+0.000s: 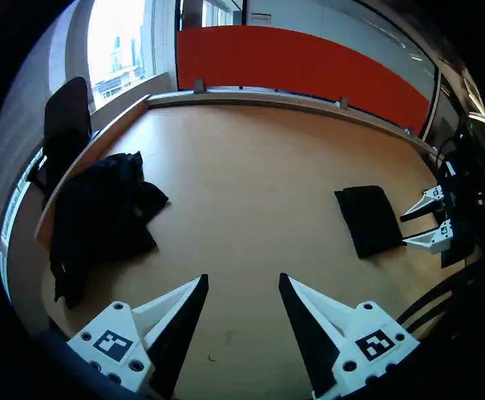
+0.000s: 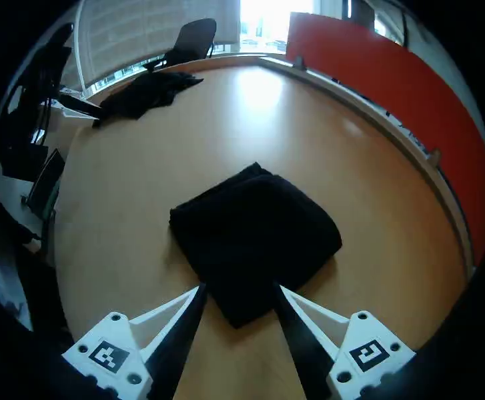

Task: Fold towel

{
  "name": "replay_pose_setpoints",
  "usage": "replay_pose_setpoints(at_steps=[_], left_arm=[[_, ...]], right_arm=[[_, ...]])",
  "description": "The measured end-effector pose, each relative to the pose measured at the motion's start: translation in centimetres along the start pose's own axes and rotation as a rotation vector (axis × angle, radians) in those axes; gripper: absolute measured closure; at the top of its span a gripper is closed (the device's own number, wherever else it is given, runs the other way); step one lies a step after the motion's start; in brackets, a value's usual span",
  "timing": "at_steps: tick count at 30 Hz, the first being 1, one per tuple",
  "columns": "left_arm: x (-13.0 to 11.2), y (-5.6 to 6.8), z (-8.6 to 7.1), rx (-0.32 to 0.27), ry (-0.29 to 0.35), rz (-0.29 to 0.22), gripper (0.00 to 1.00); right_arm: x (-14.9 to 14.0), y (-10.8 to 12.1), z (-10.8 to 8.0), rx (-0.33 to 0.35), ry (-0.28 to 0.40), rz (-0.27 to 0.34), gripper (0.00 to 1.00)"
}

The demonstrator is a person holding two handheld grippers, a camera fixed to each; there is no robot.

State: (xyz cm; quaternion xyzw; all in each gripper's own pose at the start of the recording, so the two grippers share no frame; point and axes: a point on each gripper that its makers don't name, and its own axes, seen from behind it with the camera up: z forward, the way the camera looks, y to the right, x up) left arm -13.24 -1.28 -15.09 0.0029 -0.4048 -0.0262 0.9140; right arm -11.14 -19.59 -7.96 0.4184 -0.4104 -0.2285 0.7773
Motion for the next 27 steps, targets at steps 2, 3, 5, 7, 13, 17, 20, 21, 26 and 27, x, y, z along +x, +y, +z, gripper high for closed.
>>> replay_pose_setpoints(at_steps=[2, 3, 5, 7, 13, 17, 20, 21, 26, 27], left_arm=[[0.0, 0.1, 0.0, -0.001, 0.000, 0.000, 0.22], [0.0, 0.1, 0.0, -0.001, 0.000, -0.001, 0.22], [0.0, 0.2, 0.1, -0.002, -0.001, 0.000, 0.22], [0.0, 0.2, 0.1, -0.002, -0.001, 0.000, 0.22], [-0.1, 0.3, 0.1, -0.002, -0.002, -0.001, 0.23], [-0.2, 0.3, 0.1, -0.001, -0.003, -0.004, 0.22], [-0.2, 0.3, 0.2, -0.002, -0.002, -0.005, 0.22], [-0.2, 0.3, 0.2, -0.002, -0.002, -0.005, 0.22], [-0.2, 0.4, 0.2, -0.002, -0.001, -0.003, 0.23], [-0.2, 0.4, 0.2, -0.003, -0.001, -0.002, 0.23]], right_arm=[[-0.5, 0.1, -0.1, -0.003, -0.006, 0.005, 0.25], [-0.7, 0.1, -0.2, -0.005, -0.009, 0.007, 0.25], [-1.0, 0.1, -0.2, -0.007, -0.013, 0.010, 0.25], [-1.4, 0.1, -0.2, -0.008, -0.018, 0.014, 0.26], [-2.8, 0.1, -0.1, -0.005, -0.041, 0.023, 0.28], [-3.8, 0.1, -0.1, -0.006, -0.061, 0.021, 0.33], [-4.2, 0.1, 0.0, -0.008, -0.068, 0.026, 0.39], [-4.2, 0.1, 0.0, -0.009, -0.069, 0.029, 0.43], [-4.3, 0.1, -0.1, -0.007, -0.066, 0.053, 0.54], [-4.3, 0.1, -0.1, -0.006, -0.066, 0.057, 0.54]])
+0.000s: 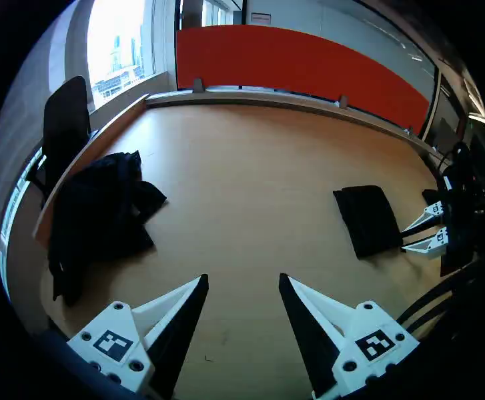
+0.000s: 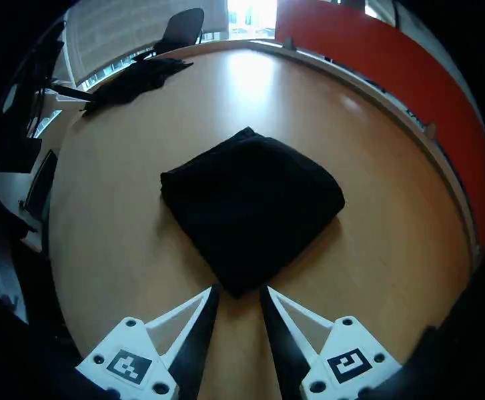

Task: Fold towel

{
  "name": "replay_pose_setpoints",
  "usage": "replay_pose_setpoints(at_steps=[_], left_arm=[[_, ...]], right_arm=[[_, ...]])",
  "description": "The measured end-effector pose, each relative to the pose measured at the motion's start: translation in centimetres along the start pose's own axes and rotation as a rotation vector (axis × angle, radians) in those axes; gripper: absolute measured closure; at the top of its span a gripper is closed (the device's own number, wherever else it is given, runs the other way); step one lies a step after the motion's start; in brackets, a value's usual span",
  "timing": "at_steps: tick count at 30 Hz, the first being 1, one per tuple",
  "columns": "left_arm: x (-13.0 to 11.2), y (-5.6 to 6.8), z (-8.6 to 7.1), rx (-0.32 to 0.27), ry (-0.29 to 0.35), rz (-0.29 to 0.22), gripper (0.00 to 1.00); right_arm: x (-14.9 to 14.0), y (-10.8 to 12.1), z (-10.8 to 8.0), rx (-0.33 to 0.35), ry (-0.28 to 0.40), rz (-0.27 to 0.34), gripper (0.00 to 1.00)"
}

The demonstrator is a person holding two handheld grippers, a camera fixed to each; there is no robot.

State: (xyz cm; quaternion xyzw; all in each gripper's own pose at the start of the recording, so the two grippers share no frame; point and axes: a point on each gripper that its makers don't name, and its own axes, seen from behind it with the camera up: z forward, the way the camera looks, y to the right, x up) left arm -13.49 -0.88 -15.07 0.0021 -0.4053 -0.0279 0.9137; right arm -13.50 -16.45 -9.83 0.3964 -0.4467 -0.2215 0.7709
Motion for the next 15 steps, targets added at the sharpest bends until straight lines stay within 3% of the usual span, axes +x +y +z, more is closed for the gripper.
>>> replay_pose_setpoints(at_steps=[5, 15], left_arm=[[0.10, 0.07, -0.01, -0.001, 0.002, 0.000, 0.22], [0.23, 0.04, 0.01, -0.001, 0.004, -0.002, 0.22]], right_arm=[[-0.22, 0.02, 0.07, -0.005, -0.004, 0.004, 0.57], [-0.32, 0.19, 0.24, -0.010, -0.003, 0.032, 0.87]])
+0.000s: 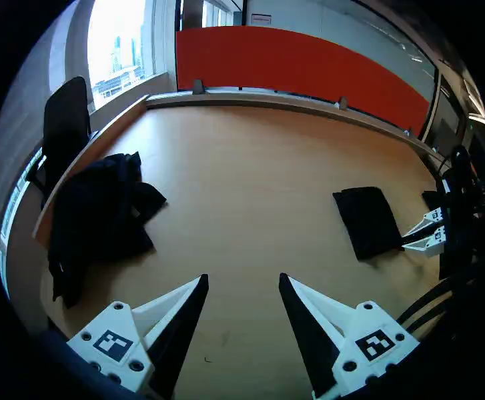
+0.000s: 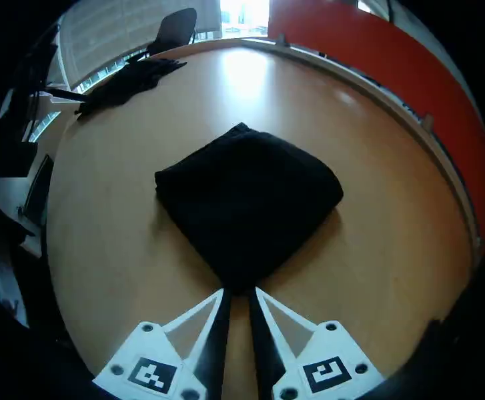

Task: Fold towel

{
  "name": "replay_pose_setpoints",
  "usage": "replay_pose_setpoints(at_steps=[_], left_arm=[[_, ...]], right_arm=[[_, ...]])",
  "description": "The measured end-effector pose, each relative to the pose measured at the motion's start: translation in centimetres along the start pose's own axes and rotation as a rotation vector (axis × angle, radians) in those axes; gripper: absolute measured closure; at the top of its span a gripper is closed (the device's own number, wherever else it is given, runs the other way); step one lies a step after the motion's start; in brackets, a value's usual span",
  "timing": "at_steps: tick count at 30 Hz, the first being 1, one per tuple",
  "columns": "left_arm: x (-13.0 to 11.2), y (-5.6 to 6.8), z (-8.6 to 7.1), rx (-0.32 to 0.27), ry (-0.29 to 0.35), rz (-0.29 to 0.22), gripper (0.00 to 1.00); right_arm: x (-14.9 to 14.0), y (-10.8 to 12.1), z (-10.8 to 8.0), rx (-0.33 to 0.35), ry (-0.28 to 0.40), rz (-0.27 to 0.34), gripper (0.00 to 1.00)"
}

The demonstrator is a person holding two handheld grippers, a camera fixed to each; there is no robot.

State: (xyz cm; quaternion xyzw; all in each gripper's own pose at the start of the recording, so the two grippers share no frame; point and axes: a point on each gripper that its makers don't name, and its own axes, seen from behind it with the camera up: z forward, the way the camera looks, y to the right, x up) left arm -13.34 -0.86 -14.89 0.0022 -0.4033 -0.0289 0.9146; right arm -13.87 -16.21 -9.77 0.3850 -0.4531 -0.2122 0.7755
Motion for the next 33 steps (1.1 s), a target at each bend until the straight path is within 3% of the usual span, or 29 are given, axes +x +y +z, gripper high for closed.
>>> replay_pose_setpoints(at_steps=[4, 17, 33], left_arm=[[0.0, 0.1, 0.0, -0.001, -0.001, 0.003, 0.22], [0.0, 0.2, 0.2, -0.006, 0.000, 0.005, 0.22], [0.7, 0.5, 0.1, -0.017, 0.016, 0.006, 0.22]], right_arm=[[0.2, 0.1, -0.1, -0.003, 0.005, 0.007, 0.95], [1.3, 0.1, -0.8, -0.012, 0.032, 0.004, 0.96], [9.1, 1.2, -4.1, -0.044, 0.147, -0.054, 0.96]])
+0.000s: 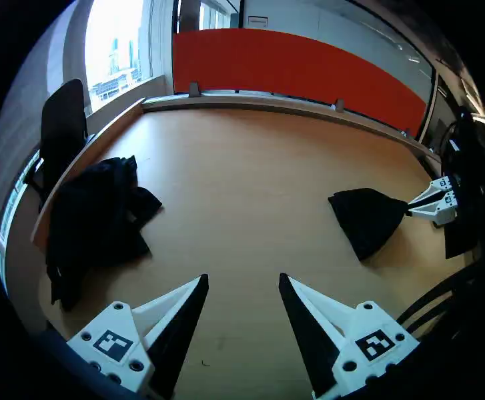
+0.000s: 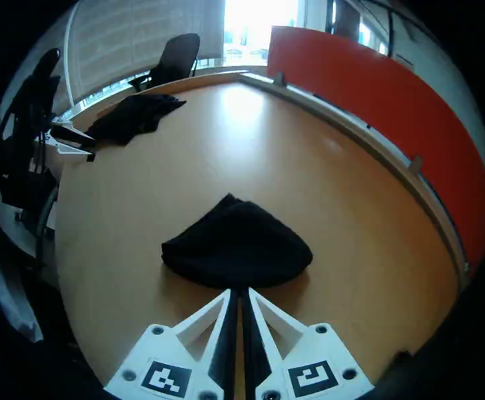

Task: Fold towel

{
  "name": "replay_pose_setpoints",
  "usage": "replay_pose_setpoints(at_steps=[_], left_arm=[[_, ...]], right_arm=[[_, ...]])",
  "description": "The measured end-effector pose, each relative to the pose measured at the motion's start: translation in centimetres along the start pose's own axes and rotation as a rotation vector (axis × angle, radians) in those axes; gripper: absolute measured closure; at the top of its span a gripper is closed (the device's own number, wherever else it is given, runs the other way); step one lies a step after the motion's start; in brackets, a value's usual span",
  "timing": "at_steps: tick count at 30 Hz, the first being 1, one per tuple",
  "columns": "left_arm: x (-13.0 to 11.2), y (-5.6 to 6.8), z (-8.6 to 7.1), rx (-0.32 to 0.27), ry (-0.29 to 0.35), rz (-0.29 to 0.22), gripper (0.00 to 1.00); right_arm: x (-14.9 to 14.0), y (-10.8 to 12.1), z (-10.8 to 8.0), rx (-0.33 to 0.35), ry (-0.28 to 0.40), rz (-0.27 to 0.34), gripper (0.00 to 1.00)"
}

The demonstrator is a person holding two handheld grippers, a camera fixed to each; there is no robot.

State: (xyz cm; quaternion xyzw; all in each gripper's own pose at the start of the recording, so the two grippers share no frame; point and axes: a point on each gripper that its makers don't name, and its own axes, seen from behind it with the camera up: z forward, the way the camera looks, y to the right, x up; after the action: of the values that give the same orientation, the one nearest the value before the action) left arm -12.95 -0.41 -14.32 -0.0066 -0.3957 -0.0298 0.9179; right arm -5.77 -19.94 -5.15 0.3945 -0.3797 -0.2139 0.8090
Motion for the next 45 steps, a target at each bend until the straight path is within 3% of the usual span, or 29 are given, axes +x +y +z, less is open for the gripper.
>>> replay_pose_setpoints(at_steps=[15, 24, 38, 45], left_arm=[[1.4, -0.3, -0.4, -0.005, 0.030, 0.006, 0.22], [1.9, -0.1, -0.7, -0.008, 0.046, 0.013, 0.22], [2.3, 0.9, -0.9, -0.032, 0.058, 0.017, 0.22], [2.4, 1.3, -0.7, -0.043, 0.057, 0.031, 0.22]], right_arm=[[7.9, 1.7, -2.5, -0.035, 0.130, -0.045, 0.96], [11.1, 3.3, -4.4, -0.077, 0.193, -0.030, 0.96], [10.6, 5.5, -6.4, -0.143, 0.206, 0.009, 0.96], [9.6, 7.7, -7.7, -0.193, 0.196, 0.040, 0.96]])
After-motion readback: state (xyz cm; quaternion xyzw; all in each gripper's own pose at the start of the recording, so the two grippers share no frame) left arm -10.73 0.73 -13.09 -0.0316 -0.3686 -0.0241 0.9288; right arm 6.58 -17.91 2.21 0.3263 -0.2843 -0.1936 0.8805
